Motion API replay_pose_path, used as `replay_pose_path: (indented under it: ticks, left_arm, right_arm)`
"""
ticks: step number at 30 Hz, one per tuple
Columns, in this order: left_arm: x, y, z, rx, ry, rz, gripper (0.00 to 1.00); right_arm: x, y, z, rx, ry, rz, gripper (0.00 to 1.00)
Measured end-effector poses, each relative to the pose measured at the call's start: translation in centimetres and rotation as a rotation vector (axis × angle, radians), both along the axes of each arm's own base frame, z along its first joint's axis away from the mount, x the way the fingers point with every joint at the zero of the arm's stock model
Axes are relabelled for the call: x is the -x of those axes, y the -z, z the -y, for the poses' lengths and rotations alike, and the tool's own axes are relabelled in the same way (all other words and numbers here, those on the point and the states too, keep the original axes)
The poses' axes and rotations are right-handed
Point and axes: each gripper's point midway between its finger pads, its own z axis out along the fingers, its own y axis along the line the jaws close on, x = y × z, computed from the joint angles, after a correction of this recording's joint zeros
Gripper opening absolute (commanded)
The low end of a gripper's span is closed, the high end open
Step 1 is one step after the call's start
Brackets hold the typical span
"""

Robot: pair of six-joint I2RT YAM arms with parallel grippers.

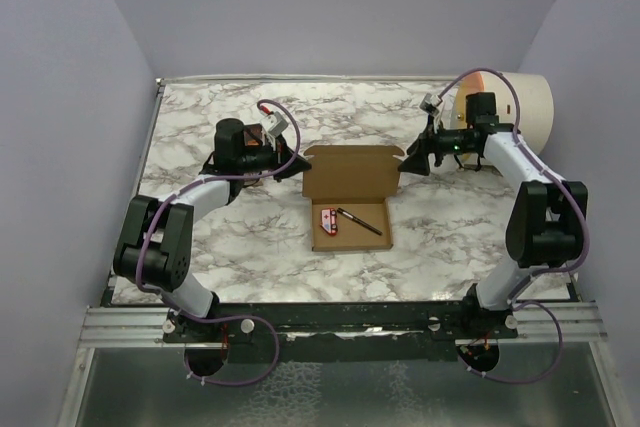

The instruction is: Fold the paper box

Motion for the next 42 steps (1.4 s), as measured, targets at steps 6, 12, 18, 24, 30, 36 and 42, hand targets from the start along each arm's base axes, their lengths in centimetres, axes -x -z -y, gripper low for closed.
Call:
replay_pose_path:
  ticks: [6,12,18,24,30,36,42]
  left_arm:
    - [0.1,-0.1,0.0,-0.001,0.001,0.003,0.0]
    - [0.1,-0.1,0.0,-0.001,0.001,0.002,0.0]
    - [0.1,-0.1,0.0,-0.001,0.0,0.001,0.0]
    - [-0.3,0.0,-0.2,-0.001,-0.037,-0.024,0.0]
    - [-1.2,-0.8,-0.5,-0.02,-0.171,-0.058,0.0]
    - [-2.7,-1.7,-0.9,-0.035,-0.339,-0.054,0.0]
    - [-4.3,-0.8,-1.0,-0.09,-0.536,-0.06,0.0]
  right_arm:
    - [-0.5,0.9,0.1,0.015,-0.013,-0.018,0.57]
    - [-0.3,1.4,-0.9,0.012,-0.068,-0.022,0.31]
    - [0.3,1.4,-1.7,0.013,-0.1,-0.021,0.1]
    - [0.5,1.3,-1.8,0.011,-0.1,-0.014,0.01]
    - [1.0,-0.2,-2.4,0.024,-0.085,0.034,0.01]
    - [-0.3,-2.6,-3.4,0.07,-0.026,0.136,0.01]
    - [-2.4,-2.8,-4.0,0.142,0.095,0.17,0.01]
